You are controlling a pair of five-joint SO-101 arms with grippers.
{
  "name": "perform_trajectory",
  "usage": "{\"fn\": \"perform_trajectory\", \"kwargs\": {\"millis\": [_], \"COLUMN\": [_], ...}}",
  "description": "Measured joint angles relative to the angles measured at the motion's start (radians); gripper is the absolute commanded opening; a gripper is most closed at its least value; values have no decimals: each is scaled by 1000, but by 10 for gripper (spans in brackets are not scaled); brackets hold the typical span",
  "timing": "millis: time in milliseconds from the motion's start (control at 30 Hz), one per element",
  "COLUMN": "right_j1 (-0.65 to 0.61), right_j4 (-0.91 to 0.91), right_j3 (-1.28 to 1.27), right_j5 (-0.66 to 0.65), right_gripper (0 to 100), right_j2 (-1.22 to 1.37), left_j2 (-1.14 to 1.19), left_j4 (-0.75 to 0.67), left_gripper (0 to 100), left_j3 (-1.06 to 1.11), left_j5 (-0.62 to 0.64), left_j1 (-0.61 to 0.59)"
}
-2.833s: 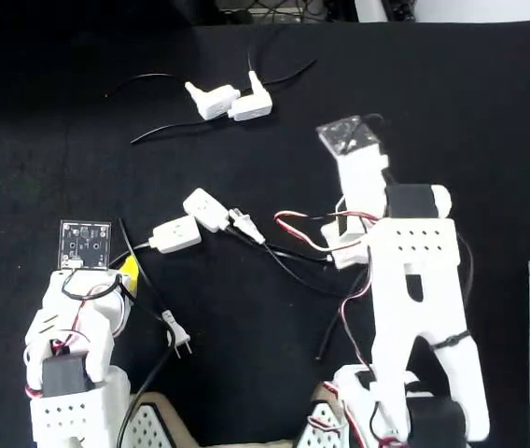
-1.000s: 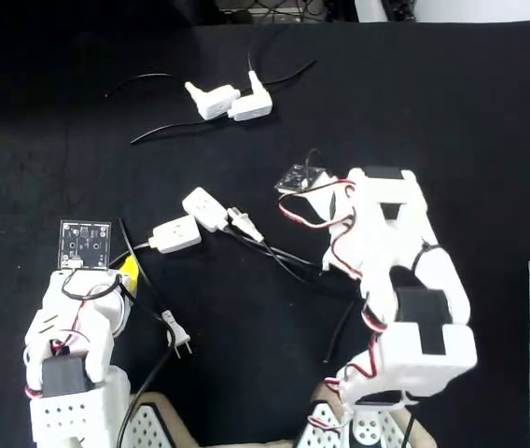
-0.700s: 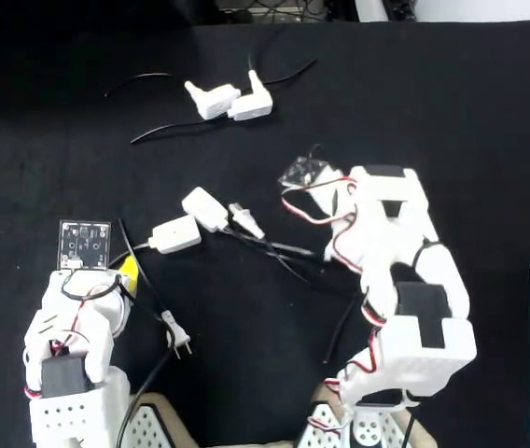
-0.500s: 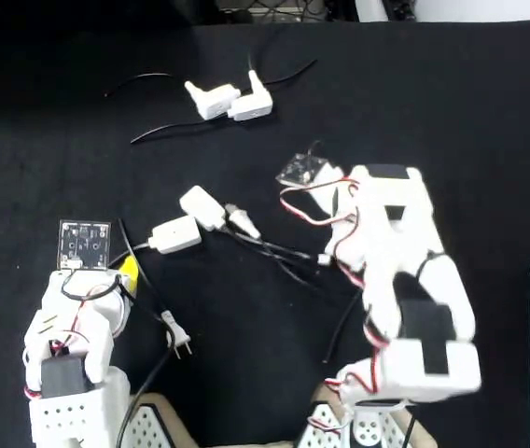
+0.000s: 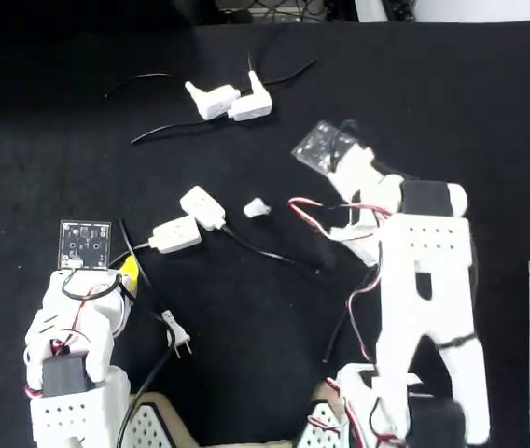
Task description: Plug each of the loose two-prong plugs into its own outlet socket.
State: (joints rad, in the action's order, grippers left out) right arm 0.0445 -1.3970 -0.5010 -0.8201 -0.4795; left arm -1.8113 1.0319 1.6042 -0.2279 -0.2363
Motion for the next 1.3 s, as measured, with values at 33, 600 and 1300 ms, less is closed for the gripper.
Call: {"fn": "perform_trajectory", "kwargs": {"millis": [33, 600, 1300], "right_j1": [0, -123, -135], "right_j4": [0, 371, 158], "right_j3": [0, -206, -94], "right_j5": [32, 437, 439], "right_gripper": [12, 15, 123], "right_j2": [-6, 100, 301], "left_j2": [0, 0, 0], "left_j4": [0, 0, 0], "left_gripper": [210, 210, 211], "left_j3": [0, 0, 0], "left_j5": [0, 0, 0], "left_j1": [0, 0, 0]}}
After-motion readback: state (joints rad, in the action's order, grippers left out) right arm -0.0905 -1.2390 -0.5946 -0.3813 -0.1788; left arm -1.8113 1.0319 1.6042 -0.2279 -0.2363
